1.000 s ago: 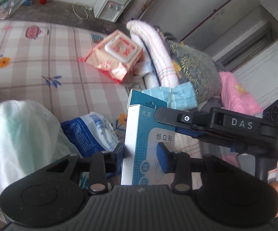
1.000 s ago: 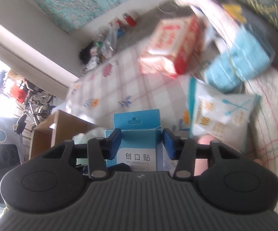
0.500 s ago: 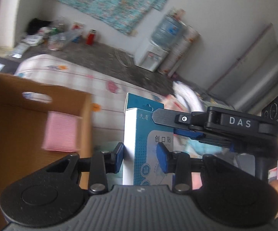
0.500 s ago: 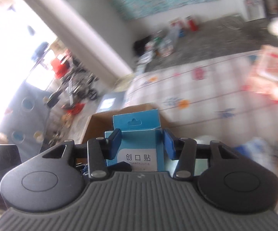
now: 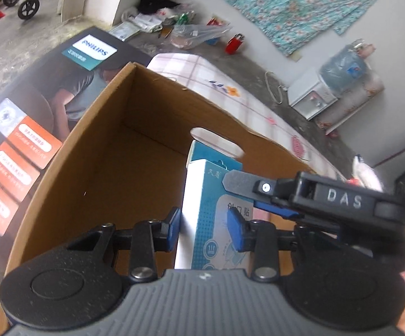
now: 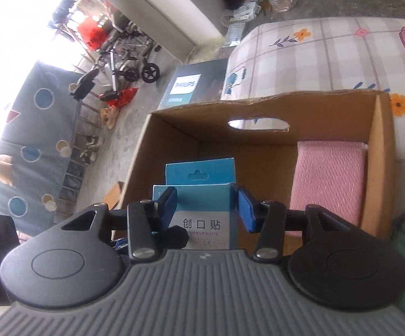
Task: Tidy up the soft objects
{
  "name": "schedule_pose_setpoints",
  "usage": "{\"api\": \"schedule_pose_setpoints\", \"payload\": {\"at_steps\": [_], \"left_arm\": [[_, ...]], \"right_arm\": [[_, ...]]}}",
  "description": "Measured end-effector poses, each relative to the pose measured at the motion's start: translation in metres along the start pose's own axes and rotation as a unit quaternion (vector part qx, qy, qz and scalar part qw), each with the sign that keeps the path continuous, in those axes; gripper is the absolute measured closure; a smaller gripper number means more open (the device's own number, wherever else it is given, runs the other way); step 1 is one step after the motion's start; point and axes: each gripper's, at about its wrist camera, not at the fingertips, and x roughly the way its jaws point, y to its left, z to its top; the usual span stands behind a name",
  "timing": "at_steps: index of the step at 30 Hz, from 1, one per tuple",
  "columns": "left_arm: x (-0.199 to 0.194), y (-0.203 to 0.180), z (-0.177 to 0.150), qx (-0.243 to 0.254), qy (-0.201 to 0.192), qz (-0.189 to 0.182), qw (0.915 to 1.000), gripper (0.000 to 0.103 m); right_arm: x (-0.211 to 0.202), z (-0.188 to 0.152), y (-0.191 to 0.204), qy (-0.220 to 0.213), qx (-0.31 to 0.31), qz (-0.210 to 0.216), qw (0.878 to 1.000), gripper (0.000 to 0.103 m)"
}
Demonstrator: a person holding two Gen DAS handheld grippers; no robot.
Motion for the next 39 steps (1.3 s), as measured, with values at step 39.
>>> {"api": "schedule_pose_setpoints", "payload": {"at_steps": [39], "left_arm": [[0.072,-0.020,-0.016,0.125,0.005,0.096,0.9875,0.047]], "right_arm": [[-0.185,-0.116,-0.122,-0.135,-0.023,-0.020,0.990,0.054]]}}
